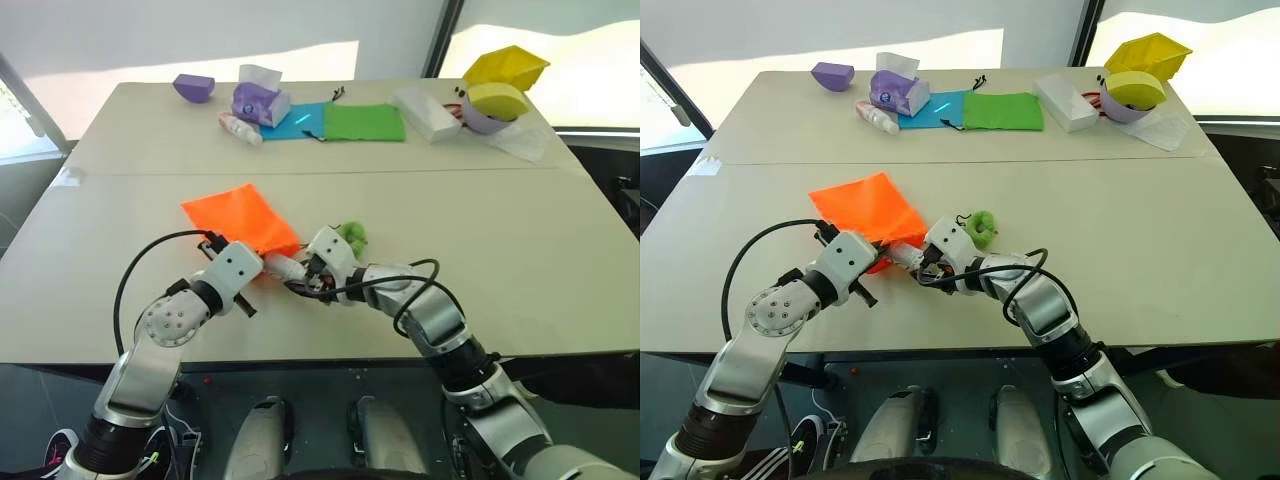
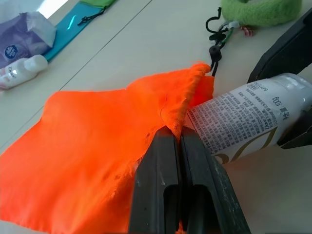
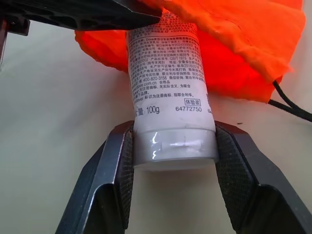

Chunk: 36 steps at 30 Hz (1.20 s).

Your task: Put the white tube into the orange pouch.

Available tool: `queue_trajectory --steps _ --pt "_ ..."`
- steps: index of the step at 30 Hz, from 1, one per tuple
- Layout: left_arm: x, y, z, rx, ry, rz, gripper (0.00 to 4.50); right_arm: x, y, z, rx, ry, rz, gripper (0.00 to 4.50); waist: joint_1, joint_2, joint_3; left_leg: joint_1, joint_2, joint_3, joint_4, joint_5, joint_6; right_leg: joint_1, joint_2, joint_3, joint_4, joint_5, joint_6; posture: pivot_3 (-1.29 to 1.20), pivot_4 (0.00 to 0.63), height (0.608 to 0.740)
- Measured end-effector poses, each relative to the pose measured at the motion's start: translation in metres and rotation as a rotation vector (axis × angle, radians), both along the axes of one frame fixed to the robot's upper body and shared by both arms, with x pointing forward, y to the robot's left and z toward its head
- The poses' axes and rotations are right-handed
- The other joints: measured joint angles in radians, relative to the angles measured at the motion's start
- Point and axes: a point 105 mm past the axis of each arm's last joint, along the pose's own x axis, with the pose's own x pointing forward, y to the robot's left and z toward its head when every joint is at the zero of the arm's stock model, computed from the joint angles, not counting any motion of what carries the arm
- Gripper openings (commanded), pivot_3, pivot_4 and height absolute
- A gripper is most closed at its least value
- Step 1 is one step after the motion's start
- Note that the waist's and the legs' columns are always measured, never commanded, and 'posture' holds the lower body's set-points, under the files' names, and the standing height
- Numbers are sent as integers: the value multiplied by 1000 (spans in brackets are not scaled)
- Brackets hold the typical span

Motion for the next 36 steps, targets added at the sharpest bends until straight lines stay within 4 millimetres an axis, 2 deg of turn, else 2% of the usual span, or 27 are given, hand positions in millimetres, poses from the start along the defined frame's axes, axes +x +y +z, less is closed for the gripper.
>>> queue_trajectory --steps 3,11,16,21,26,29,36 --pt "0 -1 0 -7 -3 1 0 8 12 3 7 9 -28 1814 -4 0 0 0 0 0 0 0 0 -1 0 0 1 0 0 0 150 740" --pt "1 -4 -1 -44 12 15 0 23 25 8 37 42 -98 1814 -4 0 0 0 0 0 -2 0 0 -2 0 0 0 0 0 0 150 740" --pt "1 -6 -5 -93 51 30 0 26 26 8 41 52 -132 1814 -4 0 0 0 0 0 -2 0 0 -2 0 0 0 0 0 0 150 740" --pt "1 -5 -5 -182 82 45 0 38 15 12 73 98 -213 1814 -4 0 0 -1 0 0 -2 0 -1 -2 0 0 0 0 -1 0 150 740" --pt "1 -11 -1 -275 119 28 0 32 27 11 93 132 -195 1814 -7 0 0 -3 0 0 -3 0 -1 -6 0 0 1 1 0 0 150 740" --pt "0 -15 7 -284 103 0 0 26 34 10 80 132 -153 1814 -9 0 0 -4 0 0 -3 0 -1 -6 0 0 0 1 0 0 150 740" --pt "-2 -14 8 -291 104 -7 0 14 41 10 49 123 -52 1814 -8 0 0 -4 0 0 -3 0 -1 -6 0 0 0 0 0 0 150 740"
